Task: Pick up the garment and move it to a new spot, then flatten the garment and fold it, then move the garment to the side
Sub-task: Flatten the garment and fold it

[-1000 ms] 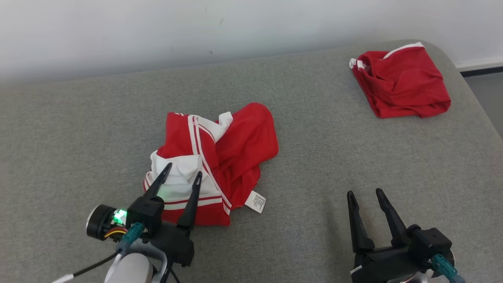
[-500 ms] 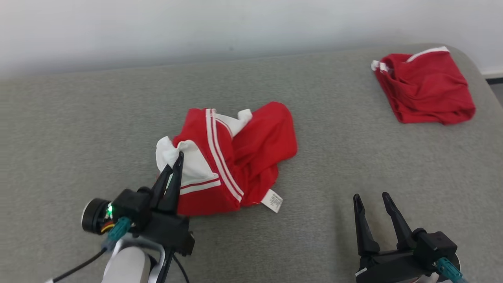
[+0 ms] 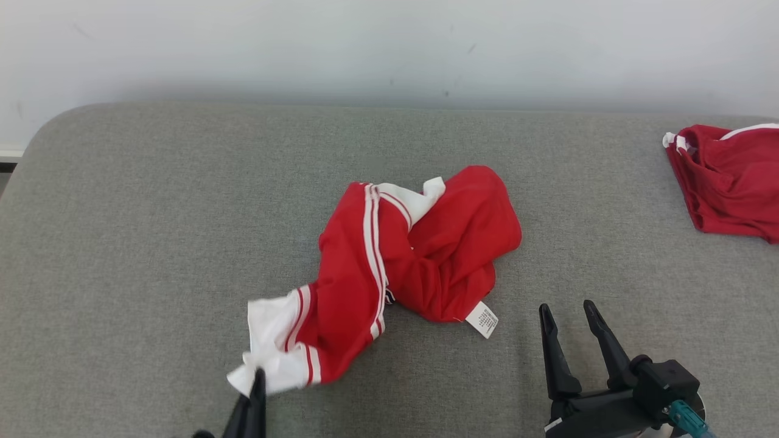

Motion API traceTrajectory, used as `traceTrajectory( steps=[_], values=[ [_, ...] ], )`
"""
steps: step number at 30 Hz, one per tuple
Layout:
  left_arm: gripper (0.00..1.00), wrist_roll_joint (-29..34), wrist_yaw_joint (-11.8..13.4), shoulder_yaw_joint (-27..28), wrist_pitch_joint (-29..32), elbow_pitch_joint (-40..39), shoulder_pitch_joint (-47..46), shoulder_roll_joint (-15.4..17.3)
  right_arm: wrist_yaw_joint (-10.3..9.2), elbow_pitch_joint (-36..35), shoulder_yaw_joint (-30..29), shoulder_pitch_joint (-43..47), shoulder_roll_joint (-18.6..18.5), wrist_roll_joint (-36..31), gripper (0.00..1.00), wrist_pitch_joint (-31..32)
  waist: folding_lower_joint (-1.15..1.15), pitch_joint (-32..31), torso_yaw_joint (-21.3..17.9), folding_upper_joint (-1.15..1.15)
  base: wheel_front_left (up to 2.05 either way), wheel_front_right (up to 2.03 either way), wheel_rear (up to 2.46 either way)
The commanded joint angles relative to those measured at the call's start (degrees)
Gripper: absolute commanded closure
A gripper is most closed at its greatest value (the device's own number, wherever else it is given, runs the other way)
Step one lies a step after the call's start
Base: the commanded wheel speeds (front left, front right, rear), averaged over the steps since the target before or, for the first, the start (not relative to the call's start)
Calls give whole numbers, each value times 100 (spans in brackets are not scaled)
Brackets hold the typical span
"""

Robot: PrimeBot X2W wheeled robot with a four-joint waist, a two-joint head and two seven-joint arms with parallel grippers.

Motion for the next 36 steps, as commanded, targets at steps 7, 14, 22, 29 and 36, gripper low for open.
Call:
traceTrajectory(
  steps=[7,14,22,29,36],
  values=[
    [100,-223,32,-271,122,586,374,-70,-17,54,-23,68,7,15,0,-1,0,3,-44,0,0,0,0],
    [0,-11,183,-199,20,474,101,-33,-17,70,-69,70,8,29,0,-1,0,-65,-183,0,0,0,0],
    [0,351,251,-186,-19,-217,-205,80,-17,83,-20,95,8,111,0,-1,0,-100,-376,0,0,0,0],
    [0,553,137,-580,157,-367,-371,45,-17,82,-49,73,8,153,0,-1,0,-66,-592,0,0,0,0],
    [0,787,107,-960,376,-109,-476,94,-17,68,-59,-16,8,199,0,-1,0,75,-752,0,0,0,0]
  ],
)
